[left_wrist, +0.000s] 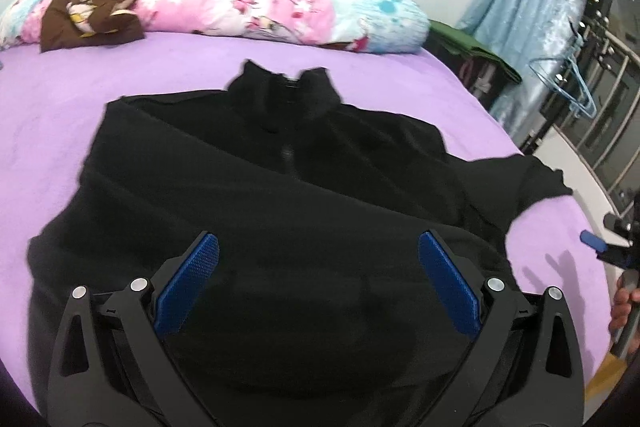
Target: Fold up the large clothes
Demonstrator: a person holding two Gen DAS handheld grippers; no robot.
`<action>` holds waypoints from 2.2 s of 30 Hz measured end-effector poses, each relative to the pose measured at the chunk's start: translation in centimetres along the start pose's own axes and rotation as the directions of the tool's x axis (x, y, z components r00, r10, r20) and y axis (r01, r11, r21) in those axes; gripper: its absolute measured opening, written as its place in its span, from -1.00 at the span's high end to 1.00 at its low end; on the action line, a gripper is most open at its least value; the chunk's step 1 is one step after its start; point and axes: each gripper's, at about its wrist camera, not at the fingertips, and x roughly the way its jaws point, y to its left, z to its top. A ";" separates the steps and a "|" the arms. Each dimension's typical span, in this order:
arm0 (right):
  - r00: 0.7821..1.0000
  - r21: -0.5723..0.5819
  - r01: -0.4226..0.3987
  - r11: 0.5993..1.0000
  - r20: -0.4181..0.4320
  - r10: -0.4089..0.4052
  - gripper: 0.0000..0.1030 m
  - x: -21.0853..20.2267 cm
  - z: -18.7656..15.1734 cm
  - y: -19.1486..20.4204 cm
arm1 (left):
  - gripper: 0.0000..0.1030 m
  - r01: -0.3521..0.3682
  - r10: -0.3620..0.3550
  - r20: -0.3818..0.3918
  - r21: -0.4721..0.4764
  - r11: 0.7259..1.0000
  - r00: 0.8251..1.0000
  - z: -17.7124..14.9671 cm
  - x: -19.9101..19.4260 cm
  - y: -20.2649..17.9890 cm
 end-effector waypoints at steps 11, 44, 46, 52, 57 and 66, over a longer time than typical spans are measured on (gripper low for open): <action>0.998 0.115 0.028 0.993 0.058 -0.035 -0.88 -3.5 5.5 -7.3 | -0.88 0.118 -0.118 -0.085 -0.001 0.993 0.989 -1.1 6.4 -7.3; 0.926 0.573 0.374 0.729 -0.184 -0.331 0.26 4.2 22.0 -29.9 | -0.88 0.002 0.011 -0.079 0.157 0.988 0.997 -5.4 13.8 -13.3; 0.935 0.603 0.347 0.719 -0.164 -0.314 0.53 4.1 21.7 -30.4 | -0.88 0.003 0.009 -0.076 0.156 0.988 0.997 -5.5 13.8 -13.3; 0.954 0.630 0.279 0.725 -0.098 -0.282 0.80 2.9 21.1 -29.7 | -0.88 0.013 -0.002 -0.071 0.148 0.989 0.997 -5.6 13.9 -13.0; 0.974 0.587 0.184 0.788 0.000 -0.228 0.81 0.3 21.2 -26.6 | -0.89 0.012 -0.001 -0.077 0.148 0.989 0.997 -5.7 14.0 -13.0; 0.991 0.206 -0.006 0.979 0.131 -0.022 0.81 -3.0 21.8 -11.8 | -0.90 0.000 0.016 -0.100 0.160 0.987 0.995 -5.4 14.3 -13.4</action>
